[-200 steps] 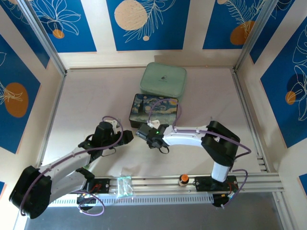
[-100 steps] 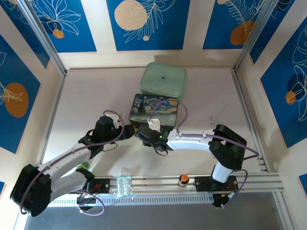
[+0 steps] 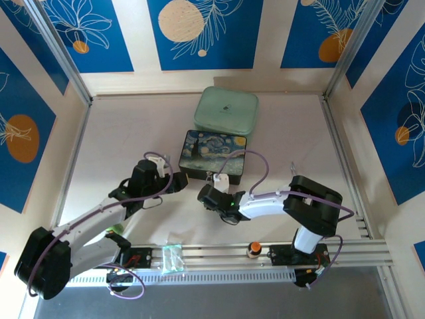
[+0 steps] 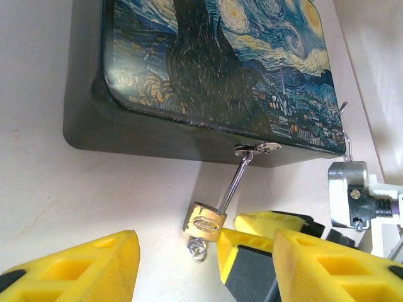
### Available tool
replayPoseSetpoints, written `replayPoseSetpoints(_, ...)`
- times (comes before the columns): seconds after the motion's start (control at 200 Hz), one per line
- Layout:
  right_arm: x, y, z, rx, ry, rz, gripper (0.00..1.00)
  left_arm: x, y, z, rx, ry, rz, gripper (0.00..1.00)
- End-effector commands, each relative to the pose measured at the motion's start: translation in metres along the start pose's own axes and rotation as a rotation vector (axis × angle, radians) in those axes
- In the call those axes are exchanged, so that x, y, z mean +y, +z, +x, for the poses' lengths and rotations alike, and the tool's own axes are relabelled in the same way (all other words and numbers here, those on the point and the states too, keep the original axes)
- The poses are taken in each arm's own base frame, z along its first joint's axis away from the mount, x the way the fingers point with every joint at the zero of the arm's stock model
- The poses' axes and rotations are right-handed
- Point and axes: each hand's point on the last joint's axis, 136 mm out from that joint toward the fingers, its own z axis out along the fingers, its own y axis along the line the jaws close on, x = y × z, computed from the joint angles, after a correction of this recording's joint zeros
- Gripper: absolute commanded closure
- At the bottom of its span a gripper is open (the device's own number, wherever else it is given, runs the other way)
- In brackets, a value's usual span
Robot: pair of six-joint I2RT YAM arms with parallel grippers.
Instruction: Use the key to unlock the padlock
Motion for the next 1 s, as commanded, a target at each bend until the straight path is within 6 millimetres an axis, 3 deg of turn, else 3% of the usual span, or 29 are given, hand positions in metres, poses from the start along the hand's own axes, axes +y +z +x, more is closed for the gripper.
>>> replayPoseSetpoints(0.0, 0.035, 0.001, -0.014, -0.065, 0.030, -0.197, 0.59, -0.014, -0.001, -0.006, 0.009, 0.038, 0.028, 0.42)
replayPoseSetpoints(0.18, 0.029, 0.004, -0.011, -0.064, 0.083, -0.231, 0.56, -0.012, -0.005, -0.004, 0.005, 0.034, 0.022, 0.41)
replayPoseSetpoints(0.41, 0.035, 0.015, -0.009, -0.043, 0.063, -0.169, 0.54, -0.011, -0.010, -0.008, -0.014, 0.051, 0.006, 0.40)
replayPoseSetpoints(0.545, 0.027, 0.023, -0.002, -0.027, 0.081, -0.101, 0.66, -0.011, -0.009, -0.006, -0.005, 0.050, 0.008, 0.40)
replayPoseSetpoints(0.795, 0.014, 0.012, 0.007, -0.062, 0.151, -0.156, 0.90, -0.014, -0.013, -0.016, -0.028, 0.078, -0.010, 0.39)
replayPoseSetpoints(0.991, 0.007, 0.004, 0.005, -0.107, 0.182, -0.226, 0.93, -0.019, -0.012, -0.046, -0.082, 0.153, -0.069, 0.36)
